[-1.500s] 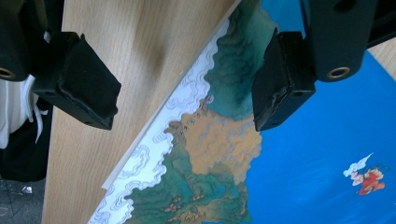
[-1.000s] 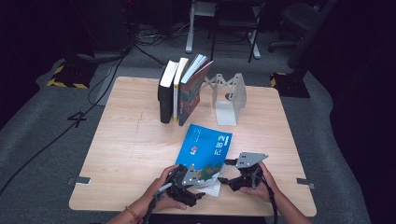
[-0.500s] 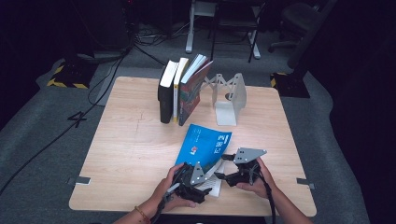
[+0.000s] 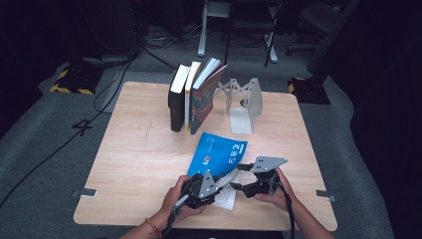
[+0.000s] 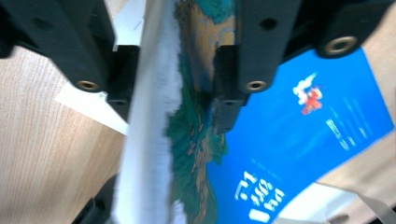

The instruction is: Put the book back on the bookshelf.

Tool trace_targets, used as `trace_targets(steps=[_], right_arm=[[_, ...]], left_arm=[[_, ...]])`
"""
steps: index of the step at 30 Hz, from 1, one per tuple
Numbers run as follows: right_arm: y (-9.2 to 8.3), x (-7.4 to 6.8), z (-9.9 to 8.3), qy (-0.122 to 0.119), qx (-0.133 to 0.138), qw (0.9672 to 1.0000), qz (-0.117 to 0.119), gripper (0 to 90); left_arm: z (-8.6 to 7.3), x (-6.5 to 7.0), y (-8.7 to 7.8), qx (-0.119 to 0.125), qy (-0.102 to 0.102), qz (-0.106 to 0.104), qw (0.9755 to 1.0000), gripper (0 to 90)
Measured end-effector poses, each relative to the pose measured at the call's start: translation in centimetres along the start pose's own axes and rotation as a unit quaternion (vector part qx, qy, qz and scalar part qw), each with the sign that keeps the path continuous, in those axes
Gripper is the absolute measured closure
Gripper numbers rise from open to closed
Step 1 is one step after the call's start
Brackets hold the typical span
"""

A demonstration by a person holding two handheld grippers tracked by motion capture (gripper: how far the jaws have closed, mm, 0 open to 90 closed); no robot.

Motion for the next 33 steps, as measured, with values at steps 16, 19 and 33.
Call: trace_targets(steps=[16,19,33], right_arm=[[0.7,0.3,1.0,-0.056,0.03,0.998,0.004,27.6],[1.5,0.5,0.8,-0.068,0.017,0.9975,0.01,26.8],[3.7,0.6,0.2,-0.109,-0.002,0.994,0.013,46.6]], left_arm=[[-1.5,-1.1,-3.5,0.027,0.002,-0.054,0.9982,72.9],[-1.8,-1.3,-4.0,0.03,-0.004,-0.058,0.9978,72.6],[-2.5,-1.2,-5.3,0.036,-0.019,-0.073,0.9965,59.6]])
Point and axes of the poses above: each handheld gripper's, and its own axes: y roughly forward along the jaws, z roughly out of its top, x roughly to its right, the point moved 10 cm from there along y, roughly forward along the jaws, and after that the axes turned 14 degrees about y, right-handed, at the moved point
